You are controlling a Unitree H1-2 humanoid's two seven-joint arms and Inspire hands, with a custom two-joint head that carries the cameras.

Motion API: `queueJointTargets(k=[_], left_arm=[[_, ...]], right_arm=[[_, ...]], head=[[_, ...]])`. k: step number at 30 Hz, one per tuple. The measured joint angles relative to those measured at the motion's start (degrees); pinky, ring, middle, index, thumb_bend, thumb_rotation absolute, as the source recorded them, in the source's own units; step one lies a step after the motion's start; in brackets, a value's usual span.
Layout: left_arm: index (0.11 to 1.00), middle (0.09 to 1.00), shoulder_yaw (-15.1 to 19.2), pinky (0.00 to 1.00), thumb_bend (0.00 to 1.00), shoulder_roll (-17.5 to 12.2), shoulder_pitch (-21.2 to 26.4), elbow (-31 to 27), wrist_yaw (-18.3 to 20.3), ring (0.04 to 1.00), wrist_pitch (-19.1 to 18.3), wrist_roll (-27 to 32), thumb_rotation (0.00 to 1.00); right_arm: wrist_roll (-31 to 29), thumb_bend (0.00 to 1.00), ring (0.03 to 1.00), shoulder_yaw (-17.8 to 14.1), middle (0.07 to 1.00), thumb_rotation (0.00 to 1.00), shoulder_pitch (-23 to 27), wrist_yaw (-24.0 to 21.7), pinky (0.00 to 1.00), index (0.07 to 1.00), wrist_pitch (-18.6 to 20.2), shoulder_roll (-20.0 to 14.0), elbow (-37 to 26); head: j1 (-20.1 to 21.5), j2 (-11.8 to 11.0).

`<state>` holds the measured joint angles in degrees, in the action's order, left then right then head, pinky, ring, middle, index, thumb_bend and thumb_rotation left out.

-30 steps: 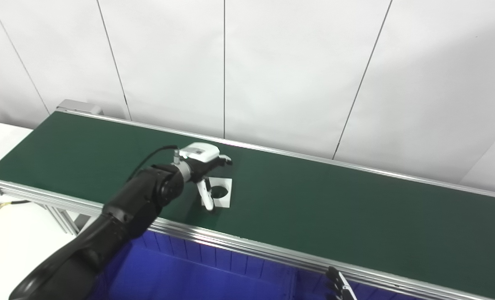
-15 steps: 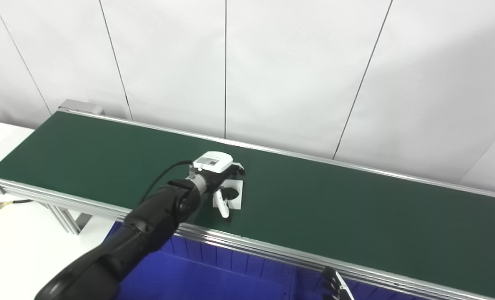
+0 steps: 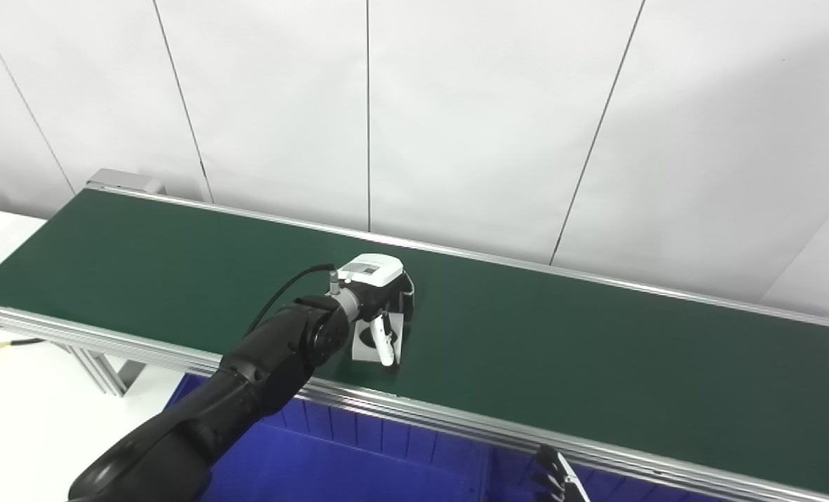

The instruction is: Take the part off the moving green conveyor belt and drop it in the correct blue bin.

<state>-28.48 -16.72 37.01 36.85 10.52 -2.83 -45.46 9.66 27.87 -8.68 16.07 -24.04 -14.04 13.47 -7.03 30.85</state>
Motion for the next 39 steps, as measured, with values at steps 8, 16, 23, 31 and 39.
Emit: queueJointTargets(k=[8, 16, 23, 31, 39], left_arm=[[0.501, 0.434, -0.5, 0.30, 0.52, -0.8, -0.1, -4.0, 2.8, 0.370, -0.2, 0.0, 0.00], [0.500, 0.451, 1.2, 0.31, 0.52, -2.4, -0.8, -18.7, 8.3, 0.384, -2.5, 1.0, 0.00], [0.513, 0.426, 3.5, 0.27, 0.52, -2.5, -1.8, -31.0, 13.0, 0.340, -6.4, 1.2, 0.00], [0.501, 0.429, 6.3, 0.21, 0.52, -2.5, -6.2, -44.8, 17.5, 0.286, -11.8, 0.9, 0.00], [0.510, 0.423, 7.0, 0.27, 0.52, -1.5, -11.3, -55.8, 20.9, 0.336, -15.6, -1.9, 0.00]], right_arm=[[0.0, 0.93, 0.841, 0.0, 0.910, 0.96, 0.0, 0.0, 0.77, 0.938, 0.0, 0.0, 0.0], [-0.7, 0.91, 0.854, -0.2, 0.924, 0.95, 0.2, -0.2, 0.78, 0.936, 0.0, 0.0, 0.0], [-1.8, 0.93, 0.875, -1.5, 0.933, 0.95, 0.2, -1.7, 0.81, 0.947, 0.0, -0.3, 0.0], [-3.8, 0.92, 0.867, -4.2, 0.934, 0.95, -0.5, -5.4, 0.82, 0.950, 0.0, -0.5, -3.1], [-6.0, 0.96, 0.844, -9.1, 0.892, 0.92, -1.1, -10.3, 0.80, 0.933, 0.0, -1.0, -5.8]], head=[[-0.3, 0.2], [-2.3, 0.5], [-4.9, 2.2], [-9.7, 7.5], [-13.9, 13.8]])
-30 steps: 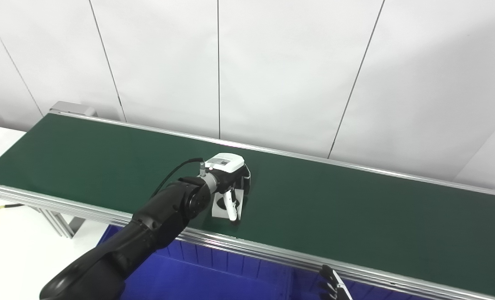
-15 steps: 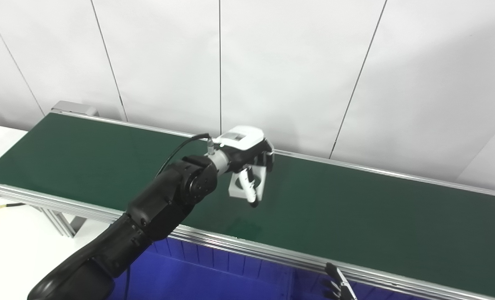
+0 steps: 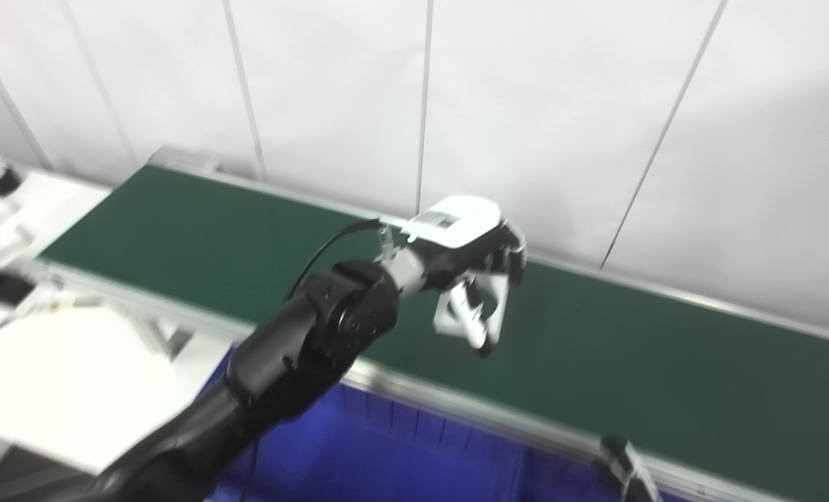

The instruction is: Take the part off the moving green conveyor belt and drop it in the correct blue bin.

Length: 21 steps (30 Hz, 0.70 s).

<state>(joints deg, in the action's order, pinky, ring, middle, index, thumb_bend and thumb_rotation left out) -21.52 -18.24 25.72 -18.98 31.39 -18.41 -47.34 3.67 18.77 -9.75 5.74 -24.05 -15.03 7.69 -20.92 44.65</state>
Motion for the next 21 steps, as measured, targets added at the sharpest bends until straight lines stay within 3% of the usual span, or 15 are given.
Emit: queueJointTargets(k=[2, 3, 4, 6, 8, 11, 17, 19, 21], left_arm=[[0.512, 0.441, 0.4, 0.30, 0.52, 0.5, -1.6, -2.4, 0.9, 0.368, -0.9, -1.1, 0.00], [0.512, 0.444, 0.5, 0.30, 0.52, 0.7, -2.4, -3.4, 1.4, 0.374, -1.5, -1.6, 0.00], [0.511, 0.431, 0.6, 0.28, 0.52, 0.8, -3.1, -4.2, 1.9, 0.353, -2.1, -2.1, 0.00], [0.508, 0.424, 1.0, 0.27, 0.52, 0.9, -4.8, -5.9, 2.7, 0.339, -2.7, -3.0, 0.00], [0.503, 0.432, 1.3, 0.27, 0.52, 0.9, -6.3, -7.8, 3.8, 0.346, -2.9, -3.9, 0.00], [0.506, 0.419, 1.5, 0.25, 0.52, 0.9, -8.5, -10.2, 5.1, 0.332, -2.9, -5.2, 0.00], [0.490, 0.481, 2.2, 0.33, 0.52, -0.3, -12.6, -12.3, 6.8, 0.417, -2.4, -6.6, 0.00], [0.505, 0.425, 2.7, 0.27, 0.52, -1.0, -13.7, -12.3, 7.0, 0.347, -2.2, -7.1, 0.00], [0.508, 0.418, 3.7, 0.26, 0.52, -1.5, -15.1, -12.4, 6.9, 0.341, -1.8, -7.1, 0.00]], right_arm=[[-1.4, 0.97, 0.840, -1.4, 0.896, 0.91, 0.1, -1.6, 0.81, 0.931, 0.0, 0.0, -0.1], [-2.0, 0.97, 0.839, -2.1, 0.898, 0.91, 0.1, -2.6, 0.81, 0.930, 0.0, 0.0, -0.3], [-2.7, 0.97, 0.834, -2.7, 0.902, 0.90, 0.2, -3.6, 0.80, 0.930, 0.0, 0.0, -0.6], [-3.6, 0.95, 0.830, -3.6, 0.900, 0.89, 0.4, -5.3, 0.81, 0.931, 0.0, 0.1, -1.8], [-4.4, 0.93, 0.829, -4.5, 0.901, 0.89, 0.7, -6.8, 0.81, 0.934, 0.0, 0.2, -2.4], [-4.8, 0.92, 0.829, -5.9, 0.899, 0.90, 0.7, -8.4, 0.82, 0.938, 0.0, 0.2, -2.9], [-4.9, 0.91, 0.821, -8.0, 0.898, 0.91, 0.6, -10.9, 0.80, 0.945, 0.0, 0.3, -3.6], [-4.8, 0.90, 0.832, -8.4, 0.900, 0.91, 0.6, -11.5, 0.81, 0.952, 0.0, 0.4, -3.7], [-4.6, 0.90, 0.837, -8.8, 0.898, 0.91, 0.4, -12.1, 0.81, 0.955, 0.0, 0.5, -3.6]], head=[[-1.4, 4.0], [-1.4, 4.0], [-2.2, 5.9], [-2.2, 5.9], [-3.9, 8.0], [-5.1, 8.5], [-6.4, 8.0], [-6.7, 7.3], [-6.7, 7.3]])
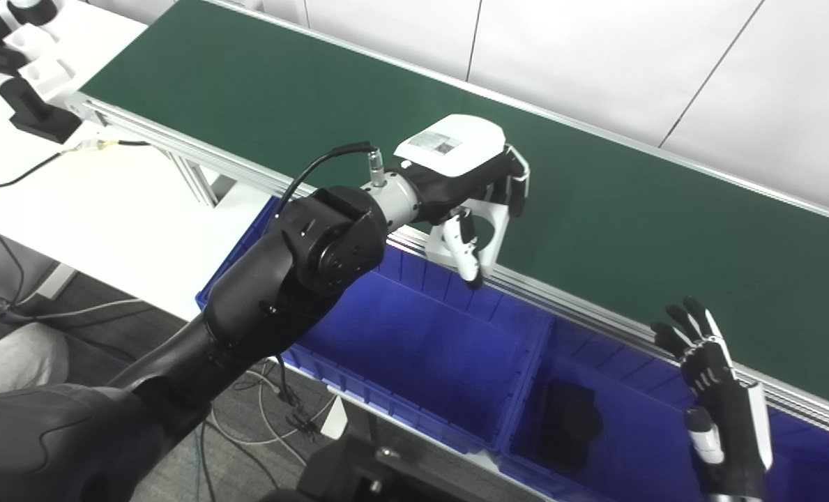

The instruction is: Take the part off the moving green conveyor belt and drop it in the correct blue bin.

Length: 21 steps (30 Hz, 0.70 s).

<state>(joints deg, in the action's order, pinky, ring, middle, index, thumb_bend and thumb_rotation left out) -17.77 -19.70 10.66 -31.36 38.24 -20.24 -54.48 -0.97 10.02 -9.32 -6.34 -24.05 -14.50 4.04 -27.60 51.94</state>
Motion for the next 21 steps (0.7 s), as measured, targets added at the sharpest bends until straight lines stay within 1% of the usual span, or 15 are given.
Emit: queueJointTargets(k=[3, 4, 5, 6, 7, 8, 9, 12, 13, 15, 17, 18, 19, 21], left_arm=[[0.505, 0.430, 0.6, 0.28, 0.52, -0.2, -1.8, 0.0, -0.3, 0.363, 0.5, 0.0, 0.00], [0.503, 0.408, 0.8, 0.24, 0.52, -0.2, -2.3, 0.1, -0.5, 0.325, 0.6, -0.1, 0.00], [0.503, 0.406, 1.0, 0.24, 0.52, -0.2, -3.0, 0.2, -1.0, 0.322, 0.7, -0.3, 0.00], [0.503, 0.398, 1.0, 0.22, 0.52, -0.1, -3.6, 0.3, -1.3, 0.298, 0.8, -0.7, 0.00], [0.505, 0.399, 1.1, 0.22, 0.52, -0.1, -4.1, 0.6, -2.3, 0.300, 1.2, -1.2, 0.00], [0.504, 0.417, 1.4, 0.25, 0.52, 0.1, -5.1, 1.2, -4.6, 0.331, 2.3, -1.2, 0.00], [0.503, 0.424, 1.7, 0.29, 0.52, 0.4, -6.2, 2.1, -7.8, 0.351, 3.4, -1.2, 0.00], [0.508, 0.437, 2.1, 0.34, 0.52, 0.8, -9.8, 5.7, -15.7, 0.379, 7.9, -1.0, 0.00], [0.510, 0.436, 2.2, 0.33, 0.52, 0.8, -11.1, 7.1, -18.2, 0.379, 9.5, -0.8, 0.00], [0.510, 0.425, 2.5, 0.30, 0.52, 0.8, -13.0, 9.8, -21.5, 0.360, 12.5, 0.6, 0.00], [0.512, 0.413, 2.4, 0.30, 0.52, 0.5, -14.3, 12.2, -23.4, 0.343, 14.7, 1.7, 0.00], [0.513, 0.418, 2.1, 0.31, 0.52, 0.3, -14.7, 13.0, -23.5, 0.350, 15.6, 2.2, 0.00], [0.506, 0.447, 1.6, 0.34, 0.52, 0.0, -15.0, 13.8, -23.5, 0.381, 16.1, 2.6, 0.00], [0.507, 0.451, 0.7, 0.32, 0.52, -0.5, -15.1, 15.9, -23.5, 0.380, 17.7, 2.6, 0.00]], right_arm=[[0.1, 0.90, 0.836, -0.3, 0.903, 0.91, -0.1, -0.5, 0.81, 0.954, 0.0, 0.2, 0.0], [0.1, 0.89, 0.838, -0.5, 0.899, 0.90, -0.1, -0.6, 0.82, 0.954, 0.0, 0.4, 0.0], [0.1, 0.89, 0.839, -0.6, 0.899, 0.90, -0.1, -0.8, 0.82, 0.954, 0.0, 0.6, 0.0], [0.1, 0.89, 0.835, -0.7, 0.898, 0.90, -0.2, -1.0, 0.81, 0.952, 0.0, 0.7, 0.0], [0.2, 0.89, 0.835, -0.8, 0.898, 0.90, -0.2, -1.2, 0.81, 0.951, 0.0, 0.8, 0.1], [0.4, 0.89, 0.836, -0.9, 0.898, 0.91, -0.2, -1.3, 0.81, 0.950, 0.0, 1.0, 0.1], [0.6, 0.89, 0.835, -1.1, 0.898, 0.91, -0.3, -1.3, 0.81, 0.949, 0.0, 1.2, 0.1], [0.6, 0.89, 0.834, -1.3, 0.902, 0.90, -0.4, -1.5, 0.81, 0.944, 0.0, 1.5, 0.2], [0.6, 0.89, 0.834, -1.4, 0.902, 0.89, -0.4, -1.6, 0.81, 0.946, 0.0, 1.7, 0.3], [0.6, 0.89, 0.839, -1.5, 0.896, 0.89, -0.4, -1.6, 0.81, 0.948, 0.0, 2.1, 0.4], [0.6, 0.91, 0.836, -1.6, 0.899, 0.89, -0.4, -1.7, 0.80, 0.945, 0.0, 2.5, 0.5], [0.7, 0.91, 0.833, -1.6, 0.899, 0.89, -0.4, -1.7, 0.80, 0.944, 0.0, 2.8, 0.4], [0.7, 0.92, 0.832, -1.6, 0.897, 0.89, -0.4, -1.7, 0.79, 0.941, 0.0, 2.9, 0.4], [0.7, 0.93, 0.829, -1.7, 0.896, 0.89, -0.4, -1.7, 0.79, 0.939, 0.0, 3.2, 0.4]], head=[[0.5, -0.6], [0.5, -1.0], [0.5, -1.0], [0.5, -1.0], [0.7, -1.5], [0.8, -1.7], [1.0, -1.8], [1.9, -2.1], [2.3, -2.2], [3.0, -2.3], [3.3, -2.3], [3.6, -2.4], [4.3, -2.5], [5.3, -2.7]])
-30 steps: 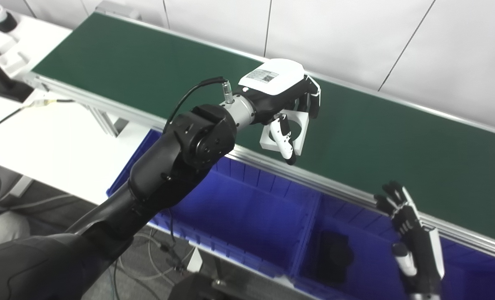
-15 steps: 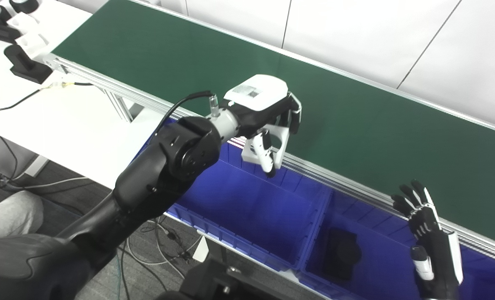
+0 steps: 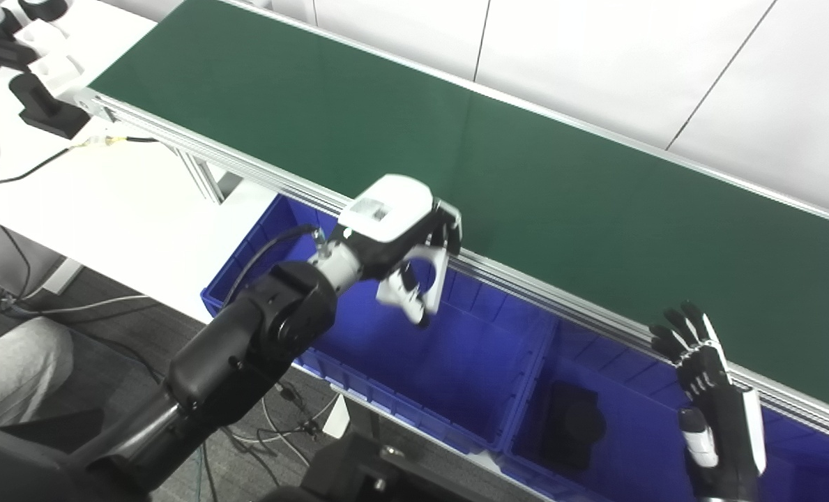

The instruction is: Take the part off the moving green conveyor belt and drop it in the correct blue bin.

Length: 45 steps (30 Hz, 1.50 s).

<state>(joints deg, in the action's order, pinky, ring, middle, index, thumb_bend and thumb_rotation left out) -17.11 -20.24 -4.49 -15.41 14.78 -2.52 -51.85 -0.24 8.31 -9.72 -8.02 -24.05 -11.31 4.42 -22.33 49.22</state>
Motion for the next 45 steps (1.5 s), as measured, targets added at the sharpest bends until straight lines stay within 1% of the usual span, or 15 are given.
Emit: queueJointTargets(k=[4, 7, 8, 9, 12, 15, 17, 20, 23, 24, 28, 32, 33, 38, 45], left_arm=[[0.511, 0.448, -2.5, 0.35, 0.52, -1.5, 0.1, 6.6, -0.6, 0.392, 2.6, -1.4, 0.00], [0.513, 0.451, -4.1, 0.38, 0.52, -1.5, 0.1, 11.1, -2.5, 0.407, 4.1, -2.7, 0.00], [0.514, 0.449, -4.7, 0.38, 0.52, -1.5, 0.1, 12.9, -3.9, 0.406, 4.7, -3.1, 0.00], [0.516, 0.444, -5.0, 0.38, 0.52, -1.5, 0.1, 14.0, -5.3, 0.401, 5.3, -3.7, 0.00], [0.514, 0.447, -6.2, 0.38, 0.52, -1.3, 1.0, 20.7, -13.0, 0.410, 8.7, -5.2, 0.00], [0.513, 0.453, -7.0, 0.38, 0.52, -0.8, 2.1, 28.6, -20.5, 0.424, 10.0, -6.6, 0.00], [0.515, 0.447, -7.5, 0.38, 0.52, -0.8, 2.2, 30.7, -24.3, 0.421, 10.3, -7.7, 0.00], [0.514, 0.453, -8.0, 0.38, 0.52, -0.3, 2.8, 33.5, -28.5, 0.428, 10.0, -8.8, 0.00], [0.523, 0.423, -8.2, 0.36, 0.52, 1.0, 3.2, 36.0, -31.4, 0.401, 9.0, -8.8, 0.00], [0.524, 0.422, -8.4, 0.36, 0.52, 1.2, 3.3, 36.7, -32.0, 0.399, 8.8, -8.8, 0.00], [0.521, 0.418, -8.8, 0.36, 0.52, 1.8, 3.9, 39.7, -35.1, 0.391, 8.7, -8.5, 0.00], [0.522, 0.420, -8.6, 0.35, 0.52, 2.6, 4.2, 41.4, -37.2, 0.390, 8.7, -6.9, 0.00], [0.531, 0.444, -8.6, 0.36, 0.51, 2.9, 4.3, 41.9, -37.5, 0.388, 8.7, -6.5, 0.00], [0.546, 0.452, -9.0, 0.35, 0.50, 3.1, 5.1, 45.0, -39.0, 0.369, 9.0, -5.6, 0.00], [0.548, 0.462, -9.2, 0.35, 0.50, 3.1, 5.4, 44.5, -39.3, 0.372, 8.4, -4.9, 0.00]], right_arm=[[0.7, 0.93, 0.839, -0.1, 0.884, 0.89, -0.3, 0.1, 0.80, 0.934, 0.0, 0.8, -0.1], [1.4, 0.93, 0.834, -0.1, 0.884, 0.89, -0.6, 0.2, 0.80, 0.929, 0.0, 1.3, -0.1], [1.8, 0.93, 0.834, -0.1, 0.884, 0.89, -0.6, 0.2, 0.80, 0.929, 0.0, 1.5, -0.1], [2.0, 0.93, 0.832, -0.1, 0.884, 0.89, -0.6, 0.2, 0.80, 0.929, 0.0, 1.6, -0.1], [2.6, 0.94, 0.823, 0.0, 0.875, 0.89, -0.5, 0.4, 0.79, 0.921, 0.0, 2.2, -0.1], [4.3, 0.93, 0.808, 0.2, 0.885, 0.90, -0.5, 1.0, 0.76, 0.916, 0.0, 3.0, 0.0], [5.6, 0.93, 0.809, 0.5, 0.889, 0.90, -0.6, 1.7, 0.76, 0.915, 0.0, 3.3, 0.1], [6.4, 0.94, 0.810, 1.1, 0.888, 0.90, -0.8, 2.6, 0.75, 0.916, 0.0, 3.2, 0.5], [7.1, 0.94, 0.811, 2.1, 0.884, 0.90, -1.0, 3.6, 0.73, 0.916, 0.0, 3.2, 1.1], [7.3, 0.94, 0.811, 2.4, 0.886, 0.89, -1.2, 4.0, 0.73, 0.914, 0.0, 3.2, 1.2], [7.9, 0.94, 0.837, 3.5, 0.891, 0.90, -1.8, 5.1, 0.74, 0.917, 0.0, 2.8, 1.6], [8.0, 0.93, 0.842, 4.0, 0.900, 0.89, -1.9, 5.4, 0.76, 0.918, 0.0, 2.0, 1.8], [8.0, 0.93, 0.842, 4.3, 0.903, 0.89, -1.9, 5.5, 0.76, 0.917, 0.0, 1.8, 2.0], [7.4, 0.92, 0.844, 5.1, 0.915, 0.87, -2.0, 5.8, 0.78, 0.919, 0.0, 1.8, 2.8], [7.6, 0.92, 0.840, 5.7, 0.899, 0.89, -1.9, 6.9, 0.78, 0.922, 0.0, 1.5, 3.2]], head=[[1.9, -0.1], [2.5, -0.4], [2.6, -0.4], [4.3, -1.1], [5.5, -1.5], [7.4, -2.4], [10.1, -4.5], [11.4, -6.1], [11.6, -7.0], [11.6, -7.0], [12.2, -9.0], [12.4, -9.4], [12.4, -9.8], [12.4, -9.8], [12.3, -10.1]])
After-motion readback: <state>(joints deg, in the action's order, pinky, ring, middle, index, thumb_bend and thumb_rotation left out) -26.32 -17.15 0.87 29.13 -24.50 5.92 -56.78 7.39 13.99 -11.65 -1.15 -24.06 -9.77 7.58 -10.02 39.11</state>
